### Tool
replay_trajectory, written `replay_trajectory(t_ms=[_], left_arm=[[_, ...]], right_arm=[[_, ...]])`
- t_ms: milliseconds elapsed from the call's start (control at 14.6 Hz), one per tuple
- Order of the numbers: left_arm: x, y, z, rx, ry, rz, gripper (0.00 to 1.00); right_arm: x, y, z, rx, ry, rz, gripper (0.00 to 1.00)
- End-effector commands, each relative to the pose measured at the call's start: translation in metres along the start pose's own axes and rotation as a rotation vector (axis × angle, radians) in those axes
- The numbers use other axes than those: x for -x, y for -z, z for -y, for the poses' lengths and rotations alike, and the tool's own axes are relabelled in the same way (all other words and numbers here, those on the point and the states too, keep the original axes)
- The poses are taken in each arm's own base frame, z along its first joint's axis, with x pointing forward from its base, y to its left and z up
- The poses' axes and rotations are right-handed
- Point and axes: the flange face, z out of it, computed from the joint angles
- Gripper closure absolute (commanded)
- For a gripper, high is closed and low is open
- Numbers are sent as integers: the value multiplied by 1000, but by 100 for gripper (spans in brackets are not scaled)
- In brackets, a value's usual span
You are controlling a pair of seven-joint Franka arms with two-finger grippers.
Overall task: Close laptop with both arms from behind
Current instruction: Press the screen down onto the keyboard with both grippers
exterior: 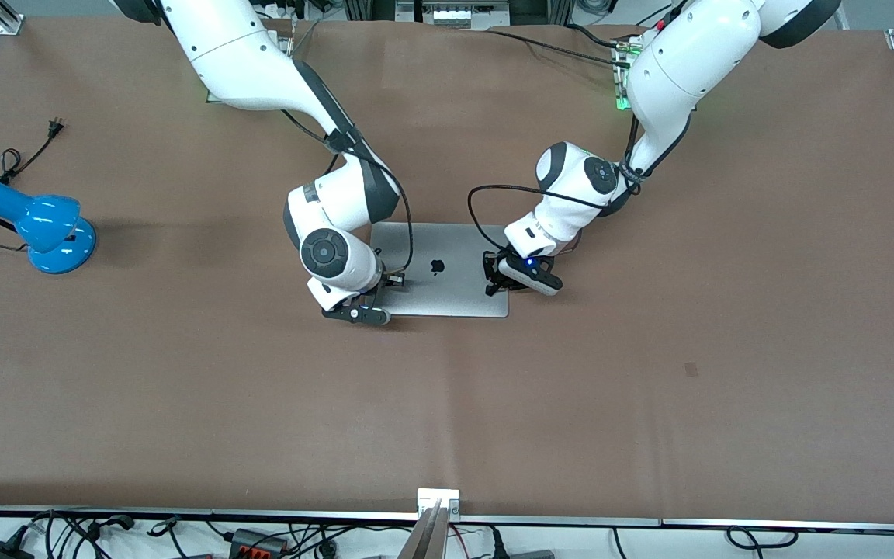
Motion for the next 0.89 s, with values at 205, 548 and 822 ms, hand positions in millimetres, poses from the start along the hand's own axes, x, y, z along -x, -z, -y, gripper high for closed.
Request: replay_trajectory(t_ms=[205, 548, 822], left_arm=[[-6, 8, 19, -19, 0, 8, 100], [-12, 13, 16, -15, 59, 33, 100], [-27, 30, 9, -6, 46, 103, 100]], right_arm=[[-4, 13, 1, 8, 3, -20, 100], [-6, 83, -15, 16, -5, -46, 100], [-10, 115, -38, 31, 6, -36, 100]])
